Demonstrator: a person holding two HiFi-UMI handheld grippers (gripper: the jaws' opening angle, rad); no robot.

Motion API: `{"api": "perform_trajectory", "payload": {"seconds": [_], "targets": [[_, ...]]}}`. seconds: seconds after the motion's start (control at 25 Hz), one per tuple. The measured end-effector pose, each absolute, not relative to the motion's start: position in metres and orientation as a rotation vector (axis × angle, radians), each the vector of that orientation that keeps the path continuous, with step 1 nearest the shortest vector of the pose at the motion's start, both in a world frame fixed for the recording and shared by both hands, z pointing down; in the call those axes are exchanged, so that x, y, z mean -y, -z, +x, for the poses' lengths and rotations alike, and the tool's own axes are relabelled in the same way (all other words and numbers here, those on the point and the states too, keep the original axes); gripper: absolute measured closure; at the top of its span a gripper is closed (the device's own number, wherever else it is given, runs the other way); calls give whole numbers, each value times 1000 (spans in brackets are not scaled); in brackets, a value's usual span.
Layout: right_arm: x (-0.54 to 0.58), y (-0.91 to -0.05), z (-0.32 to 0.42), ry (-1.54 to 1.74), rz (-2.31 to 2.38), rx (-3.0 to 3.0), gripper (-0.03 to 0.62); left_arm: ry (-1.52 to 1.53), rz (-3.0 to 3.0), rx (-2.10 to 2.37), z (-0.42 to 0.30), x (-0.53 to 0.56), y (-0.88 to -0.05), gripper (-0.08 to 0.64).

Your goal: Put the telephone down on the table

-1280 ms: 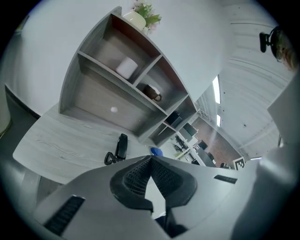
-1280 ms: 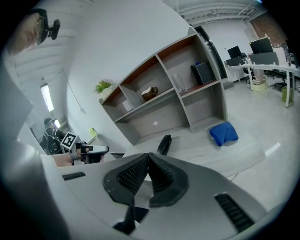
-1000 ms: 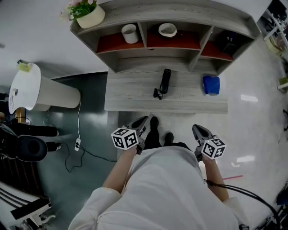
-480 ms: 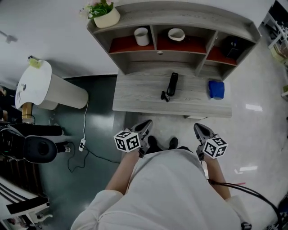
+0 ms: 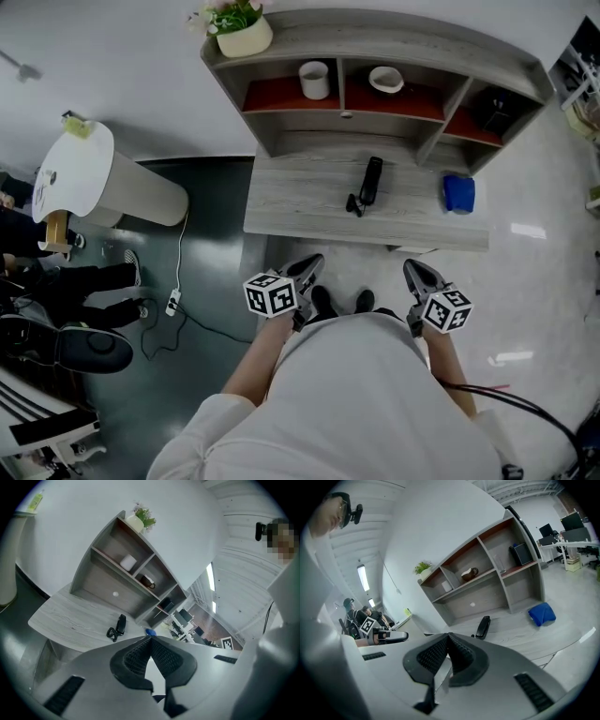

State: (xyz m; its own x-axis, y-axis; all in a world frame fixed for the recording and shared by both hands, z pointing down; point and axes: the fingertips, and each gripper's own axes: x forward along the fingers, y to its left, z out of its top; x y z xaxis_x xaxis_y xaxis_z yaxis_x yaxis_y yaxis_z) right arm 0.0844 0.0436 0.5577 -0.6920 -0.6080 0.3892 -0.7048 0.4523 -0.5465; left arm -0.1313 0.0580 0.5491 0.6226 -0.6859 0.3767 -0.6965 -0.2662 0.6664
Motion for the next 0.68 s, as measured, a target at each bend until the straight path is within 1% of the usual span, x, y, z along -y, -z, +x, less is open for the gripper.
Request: {"api": "perform_trajectory", "payload": {"seconds": [0.28,0.68], "targets": [[-38,-556,73,-1058,1171,2557,577,-5,1976,1091,-144,-54,-554,551],[-32,-554,66,-1050,1185,2560,577,2,1992,1062,-144,-44,-554,551]]}}
